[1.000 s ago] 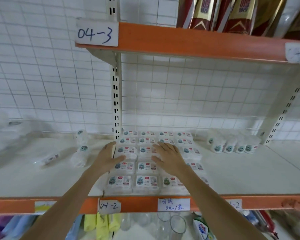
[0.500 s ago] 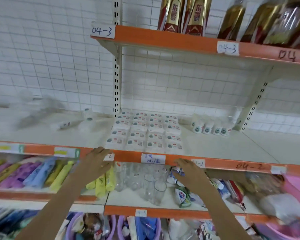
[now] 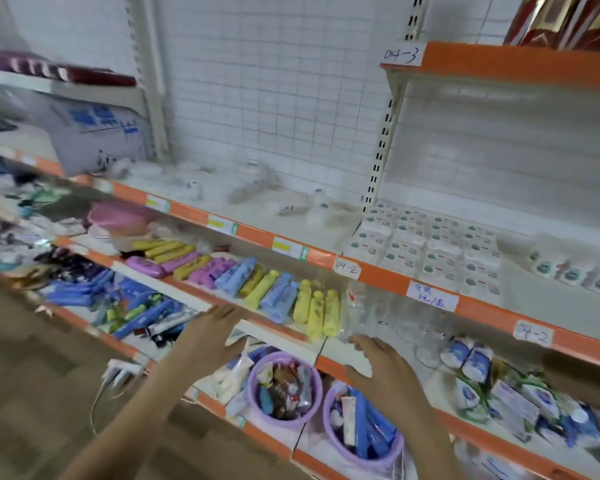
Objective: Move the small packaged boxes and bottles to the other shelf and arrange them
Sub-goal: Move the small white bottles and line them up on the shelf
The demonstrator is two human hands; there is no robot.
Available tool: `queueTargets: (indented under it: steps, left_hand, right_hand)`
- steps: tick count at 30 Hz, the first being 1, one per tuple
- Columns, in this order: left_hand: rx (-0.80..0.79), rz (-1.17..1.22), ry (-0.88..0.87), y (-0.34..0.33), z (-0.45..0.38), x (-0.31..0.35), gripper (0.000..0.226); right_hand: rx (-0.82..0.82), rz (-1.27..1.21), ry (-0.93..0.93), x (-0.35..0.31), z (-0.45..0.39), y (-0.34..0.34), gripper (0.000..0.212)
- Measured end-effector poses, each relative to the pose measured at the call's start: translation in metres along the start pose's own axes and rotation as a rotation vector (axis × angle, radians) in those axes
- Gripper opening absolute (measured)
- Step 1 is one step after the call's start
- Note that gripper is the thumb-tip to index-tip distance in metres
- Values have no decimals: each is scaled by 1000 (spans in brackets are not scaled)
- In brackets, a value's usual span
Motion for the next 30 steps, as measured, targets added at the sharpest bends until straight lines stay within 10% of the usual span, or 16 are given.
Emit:
queueTargets:
  steps: [16, 30]
  left_hand:
    - [-9, 136, 57, 23, -22, -241, 39]
    - [80, 341, -238, 16, -229, -262, 63]
  right_hand:
    - [-89, -122, -55, -170, -167, -91, 42]
    - [234, -12, -146, -120, -285, -18, 38]
Point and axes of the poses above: each hand's wrist, its own z-axis away from the middle knuckle, its own y-axis out of the back of the hand, x = y × z, the point moved 2 cm from there along -z, towards the middle knuckle, and after that the axes turned 1 degree about -x, right-handed, at the moved point
